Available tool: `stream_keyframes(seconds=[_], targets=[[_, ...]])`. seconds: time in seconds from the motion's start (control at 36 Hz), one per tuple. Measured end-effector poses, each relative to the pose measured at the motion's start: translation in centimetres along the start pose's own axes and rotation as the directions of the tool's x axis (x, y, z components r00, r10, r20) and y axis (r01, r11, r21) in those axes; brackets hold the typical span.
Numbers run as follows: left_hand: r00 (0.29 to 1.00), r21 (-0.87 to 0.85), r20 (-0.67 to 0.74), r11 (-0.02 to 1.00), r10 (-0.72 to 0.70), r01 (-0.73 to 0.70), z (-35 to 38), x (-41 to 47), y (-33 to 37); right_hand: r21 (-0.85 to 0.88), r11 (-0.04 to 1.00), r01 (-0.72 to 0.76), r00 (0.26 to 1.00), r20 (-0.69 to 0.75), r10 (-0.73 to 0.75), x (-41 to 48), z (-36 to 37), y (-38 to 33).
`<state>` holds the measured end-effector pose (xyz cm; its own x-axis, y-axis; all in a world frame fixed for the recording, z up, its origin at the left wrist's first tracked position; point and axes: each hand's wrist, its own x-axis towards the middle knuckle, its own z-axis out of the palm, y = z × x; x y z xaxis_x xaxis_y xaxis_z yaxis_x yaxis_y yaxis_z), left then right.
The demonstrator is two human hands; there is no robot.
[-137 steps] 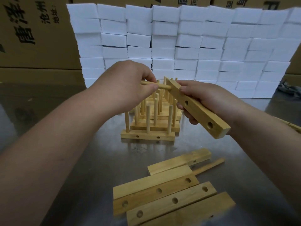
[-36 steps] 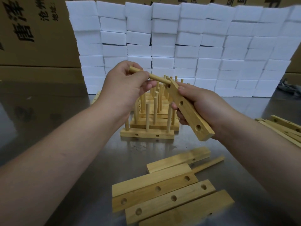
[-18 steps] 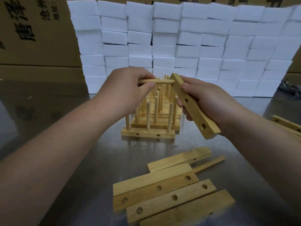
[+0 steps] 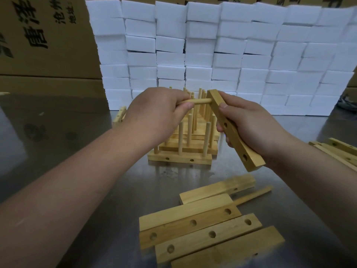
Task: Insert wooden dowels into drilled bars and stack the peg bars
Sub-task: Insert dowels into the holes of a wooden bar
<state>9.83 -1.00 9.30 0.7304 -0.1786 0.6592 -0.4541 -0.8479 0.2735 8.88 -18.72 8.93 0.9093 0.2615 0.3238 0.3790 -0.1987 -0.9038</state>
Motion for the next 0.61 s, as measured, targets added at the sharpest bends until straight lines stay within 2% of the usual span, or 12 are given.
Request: stream_keyframes(seconds=[0.14,0.36,0.5,0.61], targets=[[0.994,-0.131,0.062,0.986,-0.095,0.102,-0.04,0.04,0.18,-0.050,0.998,0.039,0.999,-0.001,-0.039,-0.10,0.05,0.16],[0.943,-0.346,0.198,0.881,-0.268,0.323,-0.34,0.29,0.20,-0.127,0.990,0.057,0.997,-0.048,-0.063,-0.08,0.33,0.72],[0.924,-0.314,0.242,0.877,-0.298,0.365,-0.37,0.31,0.39,-0.138,0.990,0.011,0.999,-0.050,-0.018,0.26,0.14,0.73],[0.949,-0.097,0.184,0.957,-0.254,0.275,-0.78,0.46,0.69,-0.043,0.998,-0.044,0.998,-0.041,0.042,0.36,0.30,0.70]])
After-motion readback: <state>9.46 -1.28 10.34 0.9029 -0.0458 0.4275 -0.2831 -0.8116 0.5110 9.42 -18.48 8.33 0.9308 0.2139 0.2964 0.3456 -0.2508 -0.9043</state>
